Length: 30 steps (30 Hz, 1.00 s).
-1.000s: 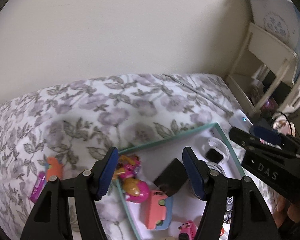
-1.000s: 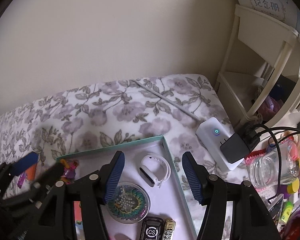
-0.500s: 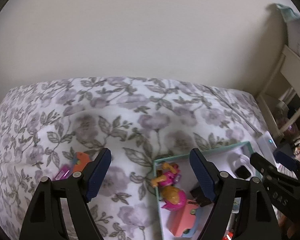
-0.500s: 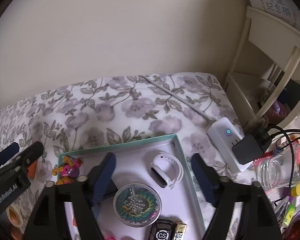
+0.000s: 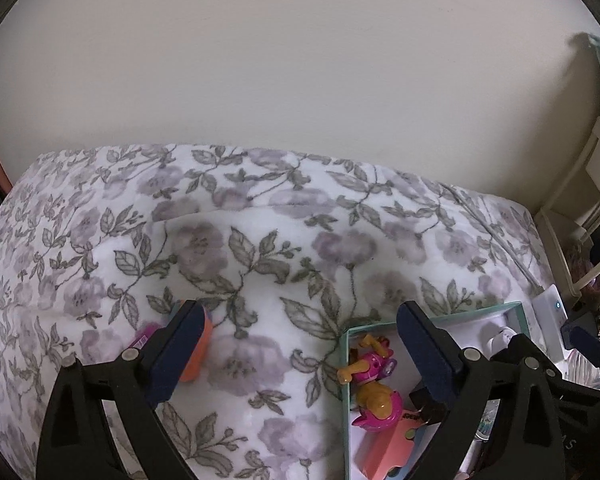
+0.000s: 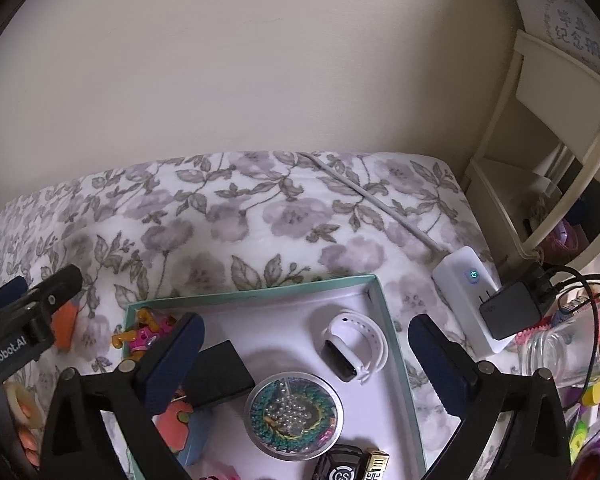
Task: Organize rigid objects
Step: 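Move both tools back from the tray toward the purple lighter and orange toy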
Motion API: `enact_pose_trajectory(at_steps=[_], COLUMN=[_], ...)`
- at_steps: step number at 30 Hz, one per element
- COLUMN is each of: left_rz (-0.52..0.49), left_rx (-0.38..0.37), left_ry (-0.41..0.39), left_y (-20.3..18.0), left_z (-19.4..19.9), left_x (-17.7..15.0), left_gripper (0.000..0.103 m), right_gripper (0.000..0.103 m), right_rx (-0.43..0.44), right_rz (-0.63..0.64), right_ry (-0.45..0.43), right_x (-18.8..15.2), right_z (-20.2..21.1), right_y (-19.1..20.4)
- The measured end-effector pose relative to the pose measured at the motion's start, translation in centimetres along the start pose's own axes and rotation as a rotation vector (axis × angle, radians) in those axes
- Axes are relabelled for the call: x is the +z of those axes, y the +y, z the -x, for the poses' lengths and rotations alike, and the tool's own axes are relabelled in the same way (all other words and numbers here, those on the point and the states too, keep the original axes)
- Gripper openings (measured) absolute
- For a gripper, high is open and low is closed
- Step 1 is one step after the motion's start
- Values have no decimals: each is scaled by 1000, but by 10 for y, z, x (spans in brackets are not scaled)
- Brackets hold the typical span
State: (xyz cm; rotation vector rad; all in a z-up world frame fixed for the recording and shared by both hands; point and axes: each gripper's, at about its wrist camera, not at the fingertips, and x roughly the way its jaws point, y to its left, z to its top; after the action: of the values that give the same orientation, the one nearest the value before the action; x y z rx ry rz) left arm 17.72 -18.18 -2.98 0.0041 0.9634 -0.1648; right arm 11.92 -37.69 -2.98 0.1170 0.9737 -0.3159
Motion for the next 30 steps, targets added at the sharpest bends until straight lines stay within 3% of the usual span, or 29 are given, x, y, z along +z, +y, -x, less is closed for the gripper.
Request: enact_pose_trajectory(at_steps=[11,24,30], left_rz=[57,206,252], left_rx=[-1,114,98], left_ry=[49,139,219], left_y=[33,154,186], left_z=[-7,-12,-32], left_x=[7,10,-5], left_gripper=[97,97,97], right_gripper=[103,103,103], right_rx=[51,232,287], right_rz=[47,144,172], right_ry=[17,0,17], right_x=[-2,-5,-13], right_z=[-8,-6,-12], right_y=[32,132,172])
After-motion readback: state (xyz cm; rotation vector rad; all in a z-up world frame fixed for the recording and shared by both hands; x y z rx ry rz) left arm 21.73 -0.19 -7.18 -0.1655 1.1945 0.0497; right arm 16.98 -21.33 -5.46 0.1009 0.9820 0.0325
